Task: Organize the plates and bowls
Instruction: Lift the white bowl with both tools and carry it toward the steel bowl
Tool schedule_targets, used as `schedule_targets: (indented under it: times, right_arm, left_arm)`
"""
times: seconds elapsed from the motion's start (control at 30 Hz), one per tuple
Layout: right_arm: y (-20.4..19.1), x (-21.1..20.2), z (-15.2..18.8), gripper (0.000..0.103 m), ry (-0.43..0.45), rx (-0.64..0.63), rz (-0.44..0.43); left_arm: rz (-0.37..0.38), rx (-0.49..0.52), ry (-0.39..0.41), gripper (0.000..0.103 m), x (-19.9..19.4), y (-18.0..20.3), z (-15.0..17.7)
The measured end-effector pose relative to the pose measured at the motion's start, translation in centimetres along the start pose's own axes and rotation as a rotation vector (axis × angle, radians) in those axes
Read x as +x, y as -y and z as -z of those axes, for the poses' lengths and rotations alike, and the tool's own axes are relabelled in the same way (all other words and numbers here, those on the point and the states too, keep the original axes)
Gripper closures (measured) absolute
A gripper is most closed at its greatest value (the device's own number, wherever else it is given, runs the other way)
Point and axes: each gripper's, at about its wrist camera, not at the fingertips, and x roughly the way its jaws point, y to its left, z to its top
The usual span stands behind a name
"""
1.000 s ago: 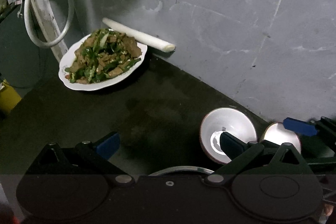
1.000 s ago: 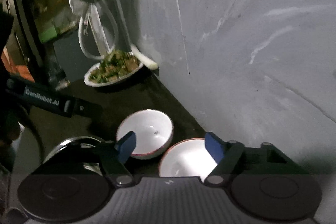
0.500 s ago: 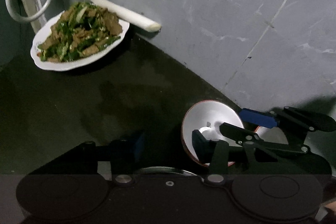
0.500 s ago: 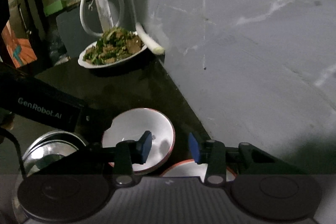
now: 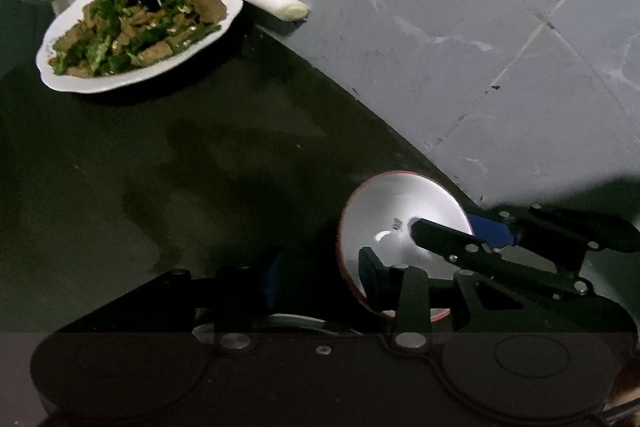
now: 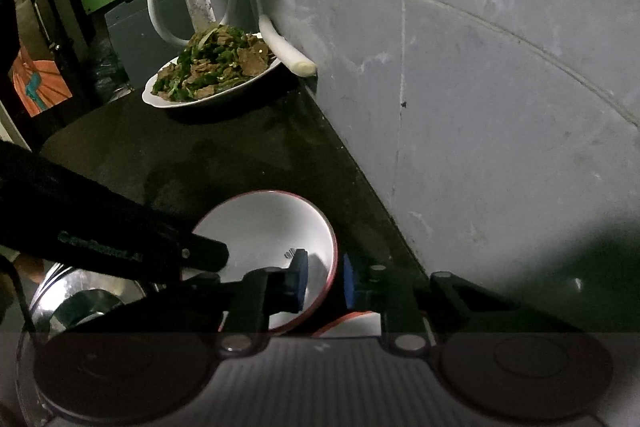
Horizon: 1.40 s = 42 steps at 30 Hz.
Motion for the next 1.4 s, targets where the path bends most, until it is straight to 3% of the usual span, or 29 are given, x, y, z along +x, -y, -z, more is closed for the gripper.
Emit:
schedule_targets:
  times: [0.17, 0.37, 0.47, 0.93, 1.4]
  right_arm:
    - [0.2, 0.2, -0.1, 0.086, -0.009, 0.005, -0.018]
    - [-0.1, 0.3, -0.2, 0.086, -0.011, 0.005, -0.008]
    - [-0.2, 0.2, 0.0, 0.091, 0.004, 0.023, -0.006]
    - [-1.5, -3.4, -1.1, 0.093, 0.131, 0.071, -0.025]
    - [-7.0, -9.3, -1.1, 0.095, 0.167, 0.035, -0.024]
  left_arm:
    - [0.052, -0.015, -0.011, 0.09, 0.4, -0.1, -0.1]
    - [0.049, -0.052, 0.01, 0.093, 0.3, -0.3, 0.2]
    - [0.044, -0.086, 0.039, 0.096, -0.2, -0.6, 0.4]
    - [0.048, -0.147, 0.197, 0.097, -6.2, -1.1, 1.6]
    - [0.096, -0.218, 0.256, 0.097, -13.1, -3.6, 7.0]
